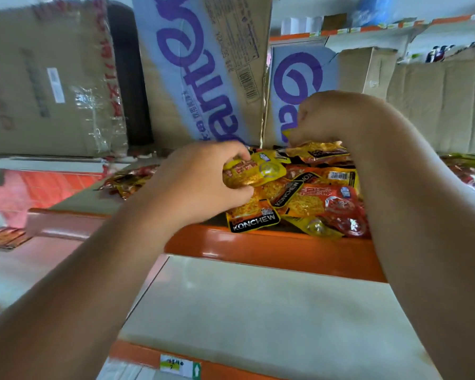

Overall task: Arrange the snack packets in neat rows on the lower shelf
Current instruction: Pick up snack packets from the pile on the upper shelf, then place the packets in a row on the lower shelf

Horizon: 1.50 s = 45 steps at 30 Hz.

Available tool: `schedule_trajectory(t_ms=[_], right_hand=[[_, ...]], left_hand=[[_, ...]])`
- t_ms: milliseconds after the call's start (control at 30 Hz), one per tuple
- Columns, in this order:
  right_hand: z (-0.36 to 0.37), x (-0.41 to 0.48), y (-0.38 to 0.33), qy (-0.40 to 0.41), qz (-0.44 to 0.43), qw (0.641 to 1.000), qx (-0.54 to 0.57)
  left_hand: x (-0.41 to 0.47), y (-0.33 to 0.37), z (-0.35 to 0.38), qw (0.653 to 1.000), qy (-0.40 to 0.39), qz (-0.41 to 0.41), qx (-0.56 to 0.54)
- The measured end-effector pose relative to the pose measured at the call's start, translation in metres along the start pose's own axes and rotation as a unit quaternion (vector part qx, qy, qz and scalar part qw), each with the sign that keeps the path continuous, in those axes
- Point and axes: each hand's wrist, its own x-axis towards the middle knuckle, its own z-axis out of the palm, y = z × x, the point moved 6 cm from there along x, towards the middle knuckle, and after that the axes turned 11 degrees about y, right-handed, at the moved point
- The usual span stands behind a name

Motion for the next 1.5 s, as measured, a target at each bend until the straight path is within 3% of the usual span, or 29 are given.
schedule_trajectory(t_ms=[333,600,833,1100,1500], right_hand=[[-0.001,-0.006,-0.011,0.013,-0.033,0.998,0.046],[-0.002,-0.005,-0.015,0.033,-0.049,0.992,0.110],[-0.016,-0.002,-0.049,0.109,-0.044,0.981,0.154],[-0.002,-0.013,-0.161,0.150,-0.048,0.969,0.190],[0.076,-0.010,-0.433,0.133,-0.102,0.952,0.257]], left_hand=[[0.012,0.007,0.022,0.995,0.033,0.032,0.086],[-0.003,-0.006,0.007,0.997,0.076,0.009,-0.003],[-0.010,-0.048,-0.021,0.986,0.163,-0.023,-0.019],[-0.036,-0.148,-0.079,0.972,0.215,-0.073,-0.053],[-0.130,-0.373,-0.196,0.956,0.266,-0.126,-0.005]])
